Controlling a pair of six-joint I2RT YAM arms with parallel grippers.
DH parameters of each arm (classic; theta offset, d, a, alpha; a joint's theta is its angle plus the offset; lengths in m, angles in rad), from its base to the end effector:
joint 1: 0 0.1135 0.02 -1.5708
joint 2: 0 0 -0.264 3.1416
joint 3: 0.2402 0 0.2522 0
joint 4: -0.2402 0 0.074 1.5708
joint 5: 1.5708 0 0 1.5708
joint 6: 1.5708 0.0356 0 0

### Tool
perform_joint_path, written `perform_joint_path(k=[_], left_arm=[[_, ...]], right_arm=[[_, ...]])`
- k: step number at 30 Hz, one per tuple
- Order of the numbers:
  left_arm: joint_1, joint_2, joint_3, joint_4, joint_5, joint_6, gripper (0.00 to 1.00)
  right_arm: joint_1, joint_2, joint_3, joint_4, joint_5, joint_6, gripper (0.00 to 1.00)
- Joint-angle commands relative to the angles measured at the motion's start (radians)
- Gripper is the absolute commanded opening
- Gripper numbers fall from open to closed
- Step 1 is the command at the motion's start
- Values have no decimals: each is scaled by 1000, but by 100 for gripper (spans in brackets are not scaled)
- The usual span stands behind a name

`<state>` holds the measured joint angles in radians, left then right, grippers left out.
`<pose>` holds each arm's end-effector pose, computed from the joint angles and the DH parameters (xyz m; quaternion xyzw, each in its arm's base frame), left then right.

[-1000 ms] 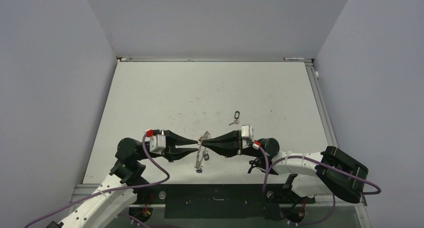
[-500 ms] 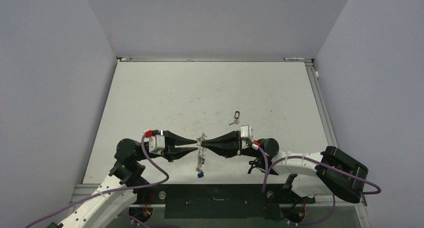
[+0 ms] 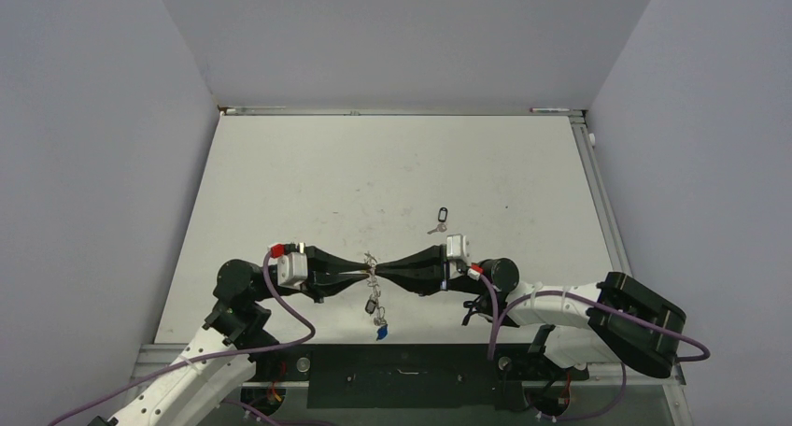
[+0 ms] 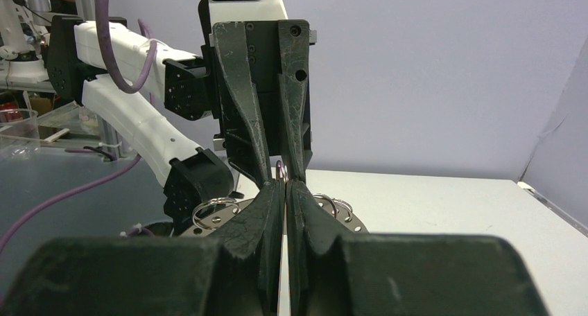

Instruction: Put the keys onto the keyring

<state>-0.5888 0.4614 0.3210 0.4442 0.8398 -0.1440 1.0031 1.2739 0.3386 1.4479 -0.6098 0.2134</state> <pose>0.0916 -0.0930 0.2854 0.4397 0.4548 -0.4890 0.6006 0.1045 0.2018 0.2550 -0.4244 0.3447 0.5949 0.5892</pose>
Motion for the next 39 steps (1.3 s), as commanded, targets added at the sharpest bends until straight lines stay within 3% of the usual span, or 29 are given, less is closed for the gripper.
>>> perform_joint_path(k=[1, 14, 17, 27, 37, 39], left_arm=[[-5, -7, 44, 7, -7, 12, 14], [-5, 6, 49, -11, -9, 27, 6], [-5, 7, 52, -17, -10, 35, 0], [-5, -16, 69, -82, -55, 102, 0], [-6, -65, 73, -161, -140, 235, 0], [-6, -72, 72, -166, -142, 252, 0]], right_arm=[[9, 13, 37, 88, -17, -4, 5], [12, 19, 42, 121, -21, 24, 5], [15, 25, 46, 136, -26, 34, 5], [29, 41, 47, 144, -38, 36, 5], [30, 26, 51, 65, -8, 7, 25], [29, 12, 52, 30, 5, -4, 33]])
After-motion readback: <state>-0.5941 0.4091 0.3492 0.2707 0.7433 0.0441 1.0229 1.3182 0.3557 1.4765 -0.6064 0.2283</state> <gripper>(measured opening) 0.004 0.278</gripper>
